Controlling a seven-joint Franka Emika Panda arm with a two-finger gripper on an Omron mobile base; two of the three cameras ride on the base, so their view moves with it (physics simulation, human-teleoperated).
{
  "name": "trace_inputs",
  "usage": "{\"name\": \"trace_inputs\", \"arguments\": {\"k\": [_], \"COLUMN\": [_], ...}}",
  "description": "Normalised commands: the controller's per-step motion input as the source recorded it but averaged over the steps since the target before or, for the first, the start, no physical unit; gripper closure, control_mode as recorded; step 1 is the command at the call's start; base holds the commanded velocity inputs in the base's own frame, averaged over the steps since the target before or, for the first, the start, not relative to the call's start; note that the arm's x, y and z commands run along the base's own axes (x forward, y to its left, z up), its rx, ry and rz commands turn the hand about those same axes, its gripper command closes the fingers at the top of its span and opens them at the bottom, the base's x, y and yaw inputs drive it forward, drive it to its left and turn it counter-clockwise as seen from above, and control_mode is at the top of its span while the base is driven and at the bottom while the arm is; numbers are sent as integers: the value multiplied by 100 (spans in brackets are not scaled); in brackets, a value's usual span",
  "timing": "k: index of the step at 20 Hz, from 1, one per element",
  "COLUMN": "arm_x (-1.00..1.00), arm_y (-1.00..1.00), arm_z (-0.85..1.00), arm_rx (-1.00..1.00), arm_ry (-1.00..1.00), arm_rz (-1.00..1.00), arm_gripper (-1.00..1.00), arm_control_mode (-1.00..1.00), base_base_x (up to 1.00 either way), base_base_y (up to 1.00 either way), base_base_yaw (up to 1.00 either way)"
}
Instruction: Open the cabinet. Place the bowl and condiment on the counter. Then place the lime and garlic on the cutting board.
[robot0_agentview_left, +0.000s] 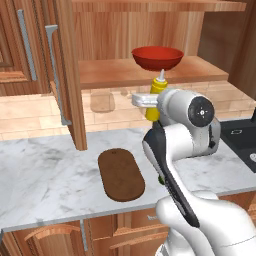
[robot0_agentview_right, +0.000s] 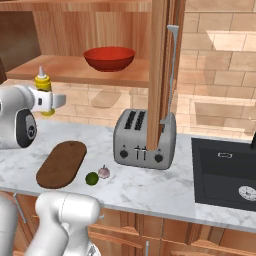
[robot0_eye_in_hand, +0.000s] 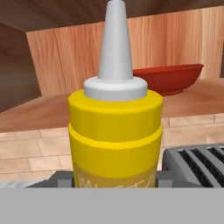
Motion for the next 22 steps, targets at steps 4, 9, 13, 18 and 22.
{"name": "trace_inputs", "arguments": {"k": [4, 9, 13, 18, 22], "arm_x": [-28, -33, -31, -17, -4], "arm_y": [19, 23, 23, 19, 4], "arm_z": [-21, -18, -13, -10, -5], "arm_rx": [0, -1, 0, 0, 0], "arm_ry": [0, 0, 0, 0, 0], "arm_rz": [0, 0, 0, 0, 0], "arm_gripper": [100, 100, 100, 100, 100], "arm_control_mode": [-100, -100, -100, -100, -100], "base_base_x": [0, 0, 0, 0, 0], "base_base_y": [0, 0, 0, 0, 0], "base_base_yaw": [0, 0, 0, 0, 0]}}
